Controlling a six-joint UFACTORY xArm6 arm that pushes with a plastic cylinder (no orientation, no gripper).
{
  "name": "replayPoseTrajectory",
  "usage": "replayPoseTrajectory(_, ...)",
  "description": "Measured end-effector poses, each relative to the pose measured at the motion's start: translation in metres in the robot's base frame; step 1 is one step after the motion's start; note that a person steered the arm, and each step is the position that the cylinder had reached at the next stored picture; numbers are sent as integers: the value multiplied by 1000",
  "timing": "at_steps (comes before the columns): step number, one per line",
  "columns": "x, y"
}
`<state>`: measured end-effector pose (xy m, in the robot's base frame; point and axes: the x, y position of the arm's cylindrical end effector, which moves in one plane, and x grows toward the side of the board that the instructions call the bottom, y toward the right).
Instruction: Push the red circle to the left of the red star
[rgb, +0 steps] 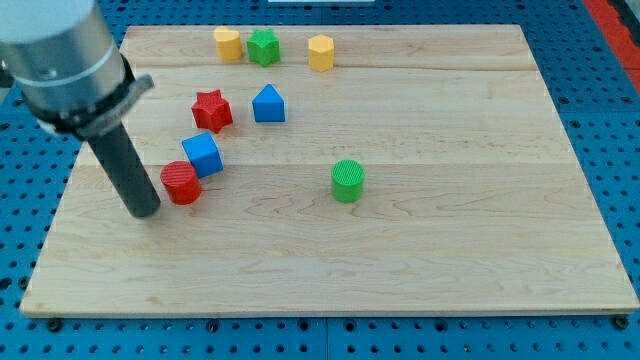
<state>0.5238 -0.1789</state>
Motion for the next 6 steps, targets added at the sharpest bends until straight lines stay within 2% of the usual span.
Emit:
replayPoseTrajectory(1,31,72)
replayPoseTrajectory(2,-3,69)
replayPoseTrajectory(3,-33,22)
replayPoseTrajectory(4,-29,-29)
replayPoseTrajectory(5,-88,-9)
replayPoseTrajectory(6,-151,-26)
